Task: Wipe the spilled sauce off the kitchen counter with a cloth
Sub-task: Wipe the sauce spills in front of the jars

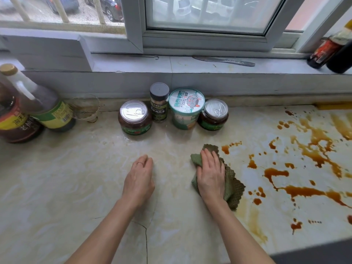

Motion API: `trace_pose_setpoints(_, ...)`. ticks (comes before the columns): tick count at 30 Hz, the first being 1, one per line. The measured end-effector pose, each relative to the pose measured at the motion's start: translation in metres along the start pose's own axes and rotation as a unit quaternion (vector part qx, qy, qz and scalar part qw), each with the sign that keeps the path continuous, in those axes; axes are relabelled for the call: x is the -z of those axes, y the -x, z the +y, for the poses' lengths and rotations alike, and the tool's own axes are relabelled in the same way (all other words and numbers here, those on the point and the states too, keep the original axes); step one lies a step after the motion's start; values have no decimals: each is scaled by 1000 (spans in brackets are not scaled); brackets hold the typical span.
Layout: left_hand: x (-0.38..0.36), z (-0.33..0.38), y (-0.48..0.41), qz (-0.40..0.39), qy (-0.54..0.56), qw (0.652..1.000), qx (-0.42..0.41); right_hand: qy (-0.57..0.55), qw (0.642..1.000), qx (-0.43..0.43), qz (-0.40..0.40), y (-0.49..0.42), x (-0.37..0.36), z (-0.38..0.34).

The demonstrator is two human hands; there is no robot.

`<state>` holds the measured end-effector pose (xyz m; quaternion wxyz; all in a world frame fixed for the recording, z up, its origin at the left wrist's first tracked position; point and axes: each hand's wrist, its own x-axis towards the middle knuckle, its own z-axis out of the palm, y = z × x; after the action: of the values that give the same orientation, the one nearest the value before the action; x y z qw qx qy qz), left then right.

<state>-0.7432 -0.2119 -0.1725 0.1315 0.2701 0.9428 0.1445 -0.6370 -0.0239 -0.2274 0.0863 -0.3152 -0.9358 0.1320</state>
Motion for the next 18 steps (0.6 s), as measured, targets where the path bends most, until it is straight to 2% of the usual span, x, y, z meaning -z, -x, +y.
trace_pose_setpoints(3,-2,1,-1,2,2,1000,5,-22,999,23,2,17,-1,-13)
trace_pose_setpoints(8,-5,4,-1,-3,1,1000,12,-5,985,170,-35,44,-2,-26)
trace_pose_setpoints(10,-5,6,0,-7,3,1000,13,13,988,149,-34,37,-1,-12)
trace_pose_setpoints(14,-4,8,4,-11,4,1000,12,23,1000,13,0,32,5,8)
trace_pose_setpoints(16,-4,10,6,-11,4,1000,10,16,1000,-16,8,38,6,3)
trace_pose_setpoints(18,-4,12,8,-11,7,1000,14,15,1000,-8,7,52,4,-9)
